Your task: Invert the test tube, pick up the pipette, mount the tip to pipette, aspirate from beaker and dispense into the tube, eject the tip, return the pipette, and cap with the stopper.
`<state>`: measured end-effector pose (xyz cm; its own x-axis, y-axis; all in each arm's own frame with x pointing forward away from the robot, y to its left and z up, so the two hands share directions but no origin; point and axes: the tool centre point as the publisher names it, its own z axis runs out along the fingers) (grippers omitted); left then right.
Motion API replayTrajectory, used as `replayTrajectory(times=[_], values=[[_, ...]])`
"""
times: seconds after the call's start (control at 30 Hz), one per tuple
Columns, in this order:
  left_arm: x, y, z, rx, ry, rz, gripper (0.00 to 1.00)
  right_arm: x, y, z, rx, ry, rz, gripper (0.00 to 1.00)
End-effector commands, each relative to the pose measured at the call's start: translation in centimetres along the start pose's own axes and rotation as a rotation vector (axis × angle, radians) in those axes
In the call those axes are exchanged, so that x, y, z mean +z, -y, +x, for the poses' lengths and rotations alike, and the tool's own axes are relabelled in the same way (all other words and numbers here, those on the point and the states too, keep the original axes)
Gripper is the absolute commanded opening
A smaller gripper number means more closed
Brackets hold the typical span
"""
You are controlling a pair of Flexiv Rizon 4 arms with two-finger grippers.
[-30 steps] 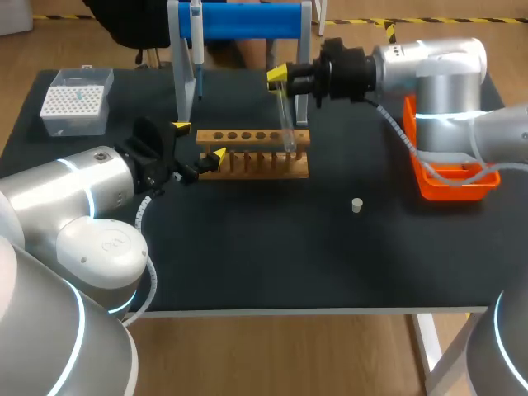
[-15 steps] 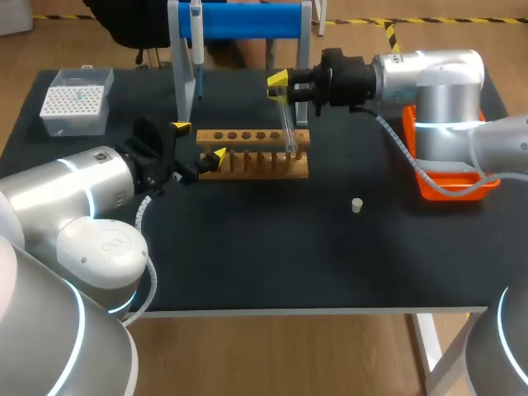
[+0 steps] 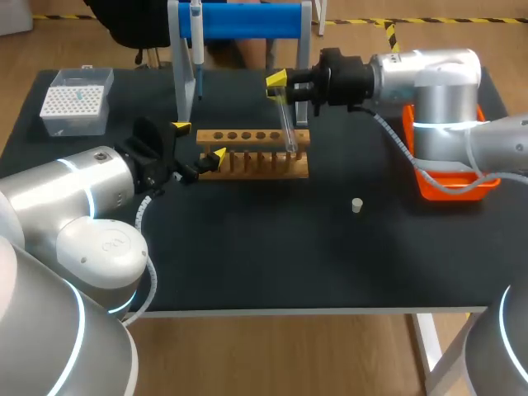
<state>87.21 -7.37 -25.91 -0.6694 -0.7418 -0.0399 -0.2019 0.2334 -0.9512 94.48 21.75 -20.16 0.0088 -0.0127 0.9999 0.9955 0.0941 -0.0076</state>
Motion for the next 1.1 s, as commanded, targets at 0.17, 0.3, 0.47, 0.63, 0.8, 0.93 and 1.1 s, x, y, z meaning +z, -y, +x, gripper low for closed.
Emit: replayTrajectory(times=[0.17, 0.3, 0.47, 0.63, 0.8, 0.93, 1.1], values=[[0.0, -0.3, -0.2, -0.001, -0.008, 0.011, 1.0, -0.1, 0.0, 0.1, -0.001, 0.003, 0.002, 0.0], [0.0, -0.3, -0.2, -0.001, -0.008, 0.011, 1.0, -0.1, 0.0, 0.1, -0.001, 0.003, 0.002, 0.0], [0.0, -0.3, -0.2, -0.001, -0.008, 0.011, 1.0, -0.1, 0.0, 0.1, -0.001, 0.003, 0.002, 0.0], [-0.3, 0.9, -0.7, 0.178, -0.072, 0.163, 1.0, -0.1, 0.0, 0.1, -0.001, 0.003, 0.002, 0.0], [-0.7, 2.9, -1.3, 0.324, -0.184, 0.239, 1.0, -0.1, 0.0, 0.1, -0.001, 0.003, 0.002, 0.0], [-0.9, 4.0, -1.5, 0.42, -0.317, 0.293, 1.0, -0.1, 0.0, 0.1, -0.001, 0.003, 0.002, 0.0], [-1.3, 5.0, -1.8, 0.464, -0.477, 0.344, 1.0, -0.1, 0.0, 0.1, -0.001, 0.003, 0.002, 0.0]])
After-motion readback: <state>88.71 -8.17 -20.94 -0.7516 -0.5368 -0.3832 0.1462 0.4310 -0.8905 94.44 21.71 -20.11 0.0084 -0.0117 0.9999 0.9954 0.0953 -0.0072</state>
